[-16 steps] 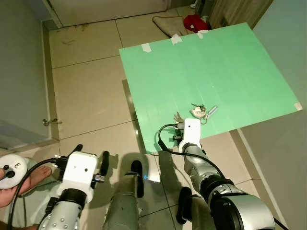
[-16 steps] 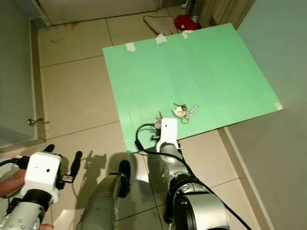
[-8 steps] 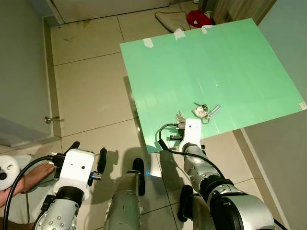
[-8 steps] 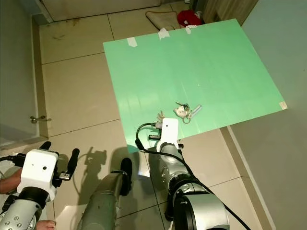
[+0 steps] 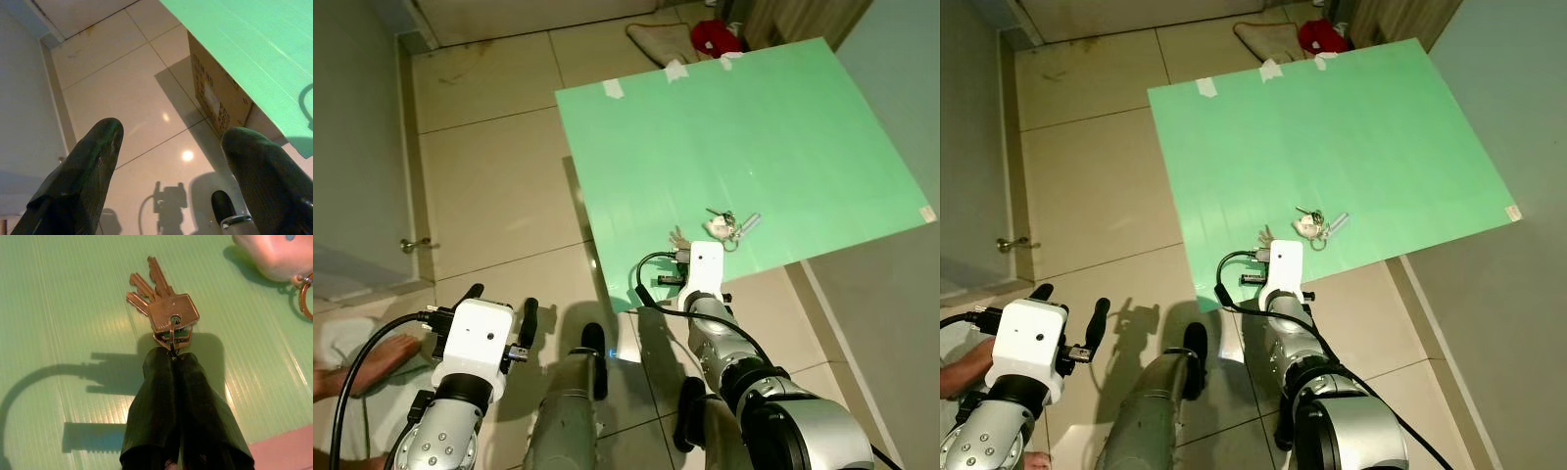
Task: Hang keys on a hook
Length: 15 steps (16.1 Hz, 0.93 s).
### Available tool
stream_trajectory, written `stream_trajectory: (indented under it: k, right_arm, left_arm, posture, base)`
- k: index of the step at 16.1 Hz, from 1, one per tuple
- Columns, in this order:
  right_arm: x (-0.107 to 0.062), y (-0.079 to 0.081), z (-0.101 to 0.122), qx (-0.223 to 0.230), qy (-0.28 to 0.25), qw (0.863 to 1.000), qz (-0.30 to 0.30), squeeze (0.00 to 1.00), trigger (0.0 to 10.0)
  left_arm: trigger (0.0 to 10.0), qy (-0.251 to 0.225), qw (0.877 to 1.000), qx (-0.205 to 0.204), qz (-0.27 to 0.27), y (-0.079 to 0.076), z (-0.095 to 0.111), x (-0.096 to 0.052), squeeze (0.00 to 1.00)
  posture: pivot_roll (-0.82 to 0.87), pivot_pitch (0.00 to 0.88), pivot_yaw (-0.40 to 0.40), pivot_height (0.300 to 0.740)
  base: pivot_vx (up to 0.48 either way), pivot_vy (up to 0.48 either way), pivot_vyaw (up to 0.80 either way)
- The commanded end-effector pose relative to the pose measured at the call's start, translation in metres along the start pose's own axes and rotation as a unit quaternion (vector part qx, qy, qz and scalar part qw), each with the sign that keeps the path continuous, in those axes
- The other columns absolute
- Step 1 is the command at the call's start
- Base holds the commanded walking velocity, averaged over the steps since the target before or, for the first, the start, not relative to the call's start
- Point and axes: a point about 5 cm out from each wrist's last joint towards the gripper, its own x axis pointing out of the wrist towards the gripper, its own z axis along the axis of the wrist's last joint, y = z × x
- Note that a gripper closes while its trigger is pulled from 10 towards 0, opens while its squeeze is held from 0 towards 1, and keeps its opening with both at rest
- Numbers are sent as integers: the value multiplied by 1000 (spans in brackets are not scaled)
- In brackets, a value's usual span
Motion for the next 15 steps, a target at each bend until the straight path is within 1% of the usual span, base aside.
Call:
stream_trajectory:
  k: [1, 3, 4, 10, 12, 13, 15]
  right_arm:
    - [-4, 3, -9, 11, 9, 1000, 6, 0, 0]
    - [0, 10, 11, 20, -45, 998, 28, 0, 0]
    - [0, 10, 17, 24, -63, 997, 33, 0, 0]
    - [2, -5, 21, 31, -77, 996, 19, 0, 0]
    - [2, -4, 19, 14, -66, 997, 23, 0, 0]
    - [2, -4, 15, 12, -51, 998, 20, 1000, 10000]
    - [3, 0, 16, 19, -42, 999, 21, 1000, 10000]
  left_arm:
    - [10000, 12, 1000, 1, 0, -2, -5, -2, 0]
    - [10000, 9, 1000, -2, 2, -3, -5, -1, 0]
    - [10000, 9, 1000, -4, 2, -4, -5, 1, 0]
    - [10000, 2, 1000, -4, -2, -6, -5, 8, 0]
    - [10000, 0, 1000, -4, -2, -5, -4, 10, 0]
    - [10000, -1, 1000, -4, -3, -7, -4, 10, 0]
    - [10000, -1, 1000, -5, -8, -9, -4, 10, 0]
  posture:
    - [488, 408, -19, 740]
    - [472, 403, -31, 740]
    - [462, 403, -34, 740]
    - [446, 390, -37, 740]
    - [441, 390, -36, 740]
    - [439, 393, -33, 740]
    - [443, 398, -26, 740]
  base:
    - [0, 0, 0]
    - [0, 0, 0]
    - [0, 0, 0]
    - [0, 0, 0]
    - [0, 0, 0]
    - [0, 0, 0]
    - [0, 0, 0]
